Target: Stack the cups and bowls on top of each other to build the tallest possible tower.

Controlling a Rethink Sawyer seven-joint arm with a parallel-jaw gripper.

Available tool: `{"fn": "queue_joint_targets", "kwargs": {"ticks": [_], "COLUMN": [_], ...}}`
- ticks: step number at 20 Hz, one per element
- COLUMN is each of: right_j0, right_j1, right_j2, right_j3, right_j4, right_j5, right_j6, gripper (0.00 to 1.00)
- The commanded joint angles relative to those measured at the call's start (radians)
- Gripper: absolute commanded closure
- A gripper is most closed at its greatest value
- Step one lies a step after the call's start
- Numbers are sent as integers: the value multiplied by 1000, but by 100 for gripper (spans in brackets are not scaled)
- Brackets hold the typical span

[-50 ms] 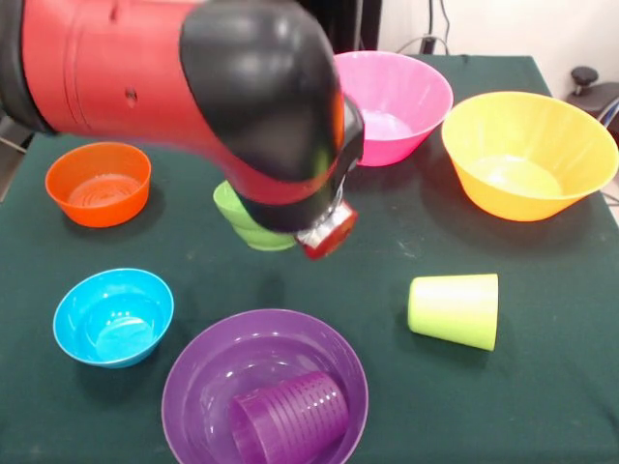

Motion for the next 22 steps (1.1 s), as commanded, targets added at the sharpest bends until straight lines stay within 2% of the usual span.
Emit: {"fn": "queue_joint_targets", "kwargs": {"ticks": [1, 2, 3, 4, 5, 6, 7, 8, 9, 11, 12, 13, 14, 15, 16, 17, 18, 19, 20, 21, 22], "right_j0": [45, 49, 52, 55, 53, 52, 59, 55, 50, 46, 35, 55, 57, 39, 37, 63, 66, 47, 48, 73, 71], "right_j1": [-139, -123, -122, -123, -110, -100, -120, -96, -103, -80, -72, -122, -103, -49, -54, -98, -80, -23, -34, -82, -66], "right_j2": [-6, -6, -8, -13, -8, -4, -13, -2, 2, 6, 18, -14, -17, 8, 5, -32, -34, -5, -10, -43, -43], "right_j3": [245, 216, 221, 257, 243, 240, 296, 259, 304, 281, 303, 418, 384, 288, 319, 403, 350, 241, 293, 396, 345], "right_j4": [36, 16, 22, 25, 20, 34, 33, 16, 43, 14, 35, 23, 15, 6, 20, 2, -4, -7, 17, 12, 9], "right_j5": [-54, -67, -67, -121, -121, -107, -200, -189, -222, -268, -281, -448, -429, -337, -364, -485, -427, -317, -356, -499, -437], "right_j6": [43, -3, 1, 28, -11, 16, 44, -32, 19, -53, -39, 62, 47, -72, -38, 51, 20, -92, -30, 79, 43], "gripper": [100, 100, 100, 100, 100, 100, 100, 100, 100, 100, 100, 100, 100, 100, 100, 100, 100, 100, 100, 100, 100]}}
